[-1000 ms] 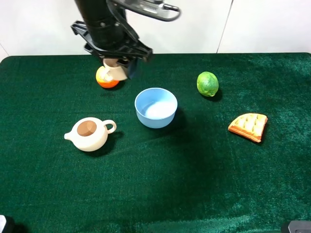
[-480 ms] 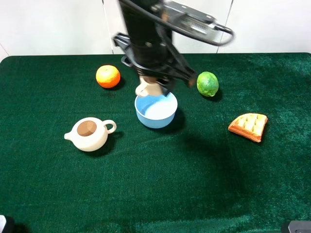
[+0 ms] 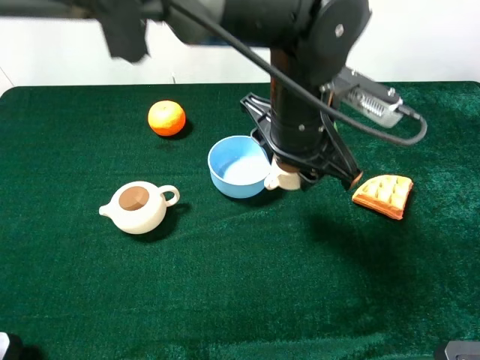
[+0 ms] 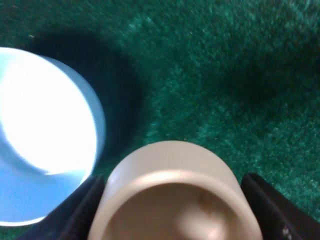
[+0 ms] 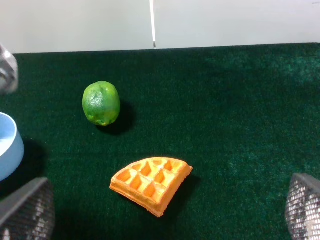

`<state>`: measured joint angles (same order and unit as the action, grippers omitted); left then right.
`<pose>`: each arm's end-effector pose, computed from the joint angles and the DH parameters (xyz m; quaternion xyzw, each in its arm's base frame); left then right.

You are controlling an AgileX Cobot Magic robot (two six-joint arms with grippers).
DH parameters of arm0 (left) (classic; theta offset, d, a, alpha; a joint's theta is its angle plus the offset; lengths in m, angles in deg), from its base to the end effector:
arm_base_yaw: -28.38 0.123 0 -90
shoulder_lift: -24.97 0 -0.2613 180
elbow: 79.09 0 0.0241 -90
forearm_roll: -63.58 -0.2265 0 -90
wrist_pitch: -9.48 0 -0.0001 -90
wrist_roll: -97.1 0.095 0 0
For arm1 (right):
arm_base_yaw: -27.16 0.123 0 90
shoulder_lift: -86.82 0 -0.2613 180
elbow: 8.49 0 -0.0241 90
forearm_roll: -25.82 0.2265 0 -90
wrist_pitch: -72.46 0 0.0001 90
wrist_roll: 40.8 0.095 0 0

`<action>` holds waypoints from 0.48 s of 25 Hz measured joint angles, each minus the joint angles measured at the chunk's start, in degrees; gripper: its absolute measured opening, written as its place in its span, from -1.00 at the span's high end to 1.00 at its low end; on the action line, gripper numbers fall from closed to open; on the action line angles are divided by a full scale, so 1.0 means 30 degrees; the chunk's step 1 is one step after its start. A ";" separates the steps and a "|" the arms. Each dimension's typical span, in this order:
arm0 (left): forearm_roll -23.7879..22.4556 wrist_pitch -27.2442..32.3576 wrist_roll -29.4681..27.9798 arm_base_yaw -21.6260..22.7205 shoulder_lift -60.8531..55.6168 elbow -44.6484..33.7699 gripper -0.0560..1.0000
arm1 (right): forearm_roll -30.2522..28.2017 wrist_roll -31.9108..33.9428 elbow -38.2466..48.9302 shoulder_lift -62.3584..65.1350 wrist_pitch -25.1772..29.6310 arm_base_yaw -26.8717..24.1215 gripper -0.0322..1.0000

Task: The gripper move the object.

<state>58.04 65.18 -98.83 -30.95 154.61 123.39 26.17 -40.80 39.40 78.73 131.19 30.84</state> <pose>0.2199 -0.3559 0.1900 0.3847 0.9099 -0.0564 0.1445 0.0018 0.0006 0.2667 -0.0271 0.8416 0.0204 0.5391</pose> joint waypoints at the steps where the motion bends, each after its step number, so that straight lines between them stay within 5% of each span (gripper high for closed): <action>1: 0.0026 -0.0077 -0.0006 -0.0072 0.0143 0.0000 -0.21 | 0.0000 0.0000 0.0000 0.0000 0.0000 0.0000 -0.41; 12: 0.0322 -0.2101 -0.0022 -0.0153 0.1919 0.0037 -0.21 | 0.0044 0.0000 0.0000 0.0000 0.0000 0.0000 -0.41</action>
<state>59.01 58.88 -98.89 -31.40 160.36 123.50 26.30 -40.80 39.40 78.73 131.19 30.84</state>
